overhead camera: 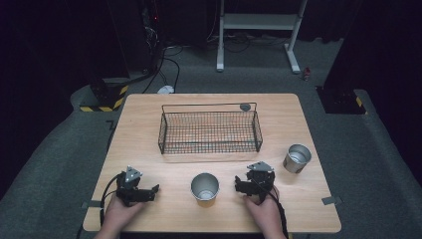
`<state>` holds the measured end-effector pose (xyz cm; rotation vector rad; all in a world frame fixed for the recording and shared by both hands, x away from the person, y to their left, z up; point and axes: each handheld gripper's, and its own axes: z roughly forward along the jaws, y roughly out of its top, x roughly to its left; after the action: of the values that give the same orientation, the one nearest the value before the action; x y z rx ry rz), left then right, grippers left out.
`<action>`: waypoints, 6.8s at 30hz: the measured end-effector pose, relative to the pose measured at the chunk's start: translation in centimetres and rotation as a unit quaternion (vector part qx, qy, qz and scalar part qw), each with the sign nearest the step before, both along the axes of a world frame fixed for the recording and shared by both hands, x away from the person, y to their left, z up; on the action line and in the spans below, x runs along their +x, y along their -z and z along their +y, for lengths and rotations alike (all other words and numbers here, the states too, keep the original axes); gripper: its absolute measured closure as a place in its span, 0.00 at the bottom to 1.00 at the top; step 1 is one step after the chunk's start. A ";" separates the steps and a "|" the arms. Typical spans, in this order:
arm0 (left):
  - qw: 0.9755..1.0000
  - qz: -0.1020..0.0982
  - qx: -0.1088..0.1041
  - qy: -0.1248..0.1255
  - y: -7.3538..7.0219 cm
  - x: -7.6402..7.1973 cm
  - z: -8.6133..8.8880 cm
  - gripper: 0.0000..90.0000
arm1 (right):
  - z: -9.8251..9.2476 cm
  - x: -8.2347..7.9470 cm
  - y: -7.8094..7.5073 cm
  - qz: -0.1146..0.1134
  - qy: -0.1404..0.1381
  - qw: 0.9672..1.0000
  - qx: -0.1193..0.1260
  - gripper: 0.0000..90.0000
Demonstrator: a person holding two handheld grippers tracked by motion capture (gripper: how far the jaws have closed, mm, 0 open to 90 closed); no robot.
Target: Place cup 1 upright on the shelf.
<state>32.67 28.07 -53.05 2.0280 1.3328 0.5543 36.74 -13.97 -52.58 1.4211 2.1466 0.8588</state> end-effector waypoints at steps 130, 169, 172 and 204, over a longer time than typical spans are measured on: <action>0.964 -0.098 -0.116 0.218 -4.9 -5.3 -9.0 0.00 | -1.4 -1.5 0.0 -0.001 -0.051 0.999 0.000 0.10; 0.951 -0.088 -0.121 0.270 -4.8 -3.2 -14.1 0.01 | -1.3 -1.5 0.0 -0.001 -0.049 0.999 0.000 0.10; 0.951 -0.088 -0.123 0.270 -4.7 -3.1 -14.3 0.01 | -1.3 -1.5 0.0 -0.001 -0.049 0.999 0.000 0.10; 0.949 -0.096 -0.140 0.265 -3.7 -2.2 -14.9 0.07 | -1.4 -1.5 0.0 -0.001 -0.050 0.999 0.002 0.11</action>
<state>30.48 13.13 -49.39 1.9250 0.6615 0.2841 35.23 -15.34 -52.56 1.3238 2.2313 0.8992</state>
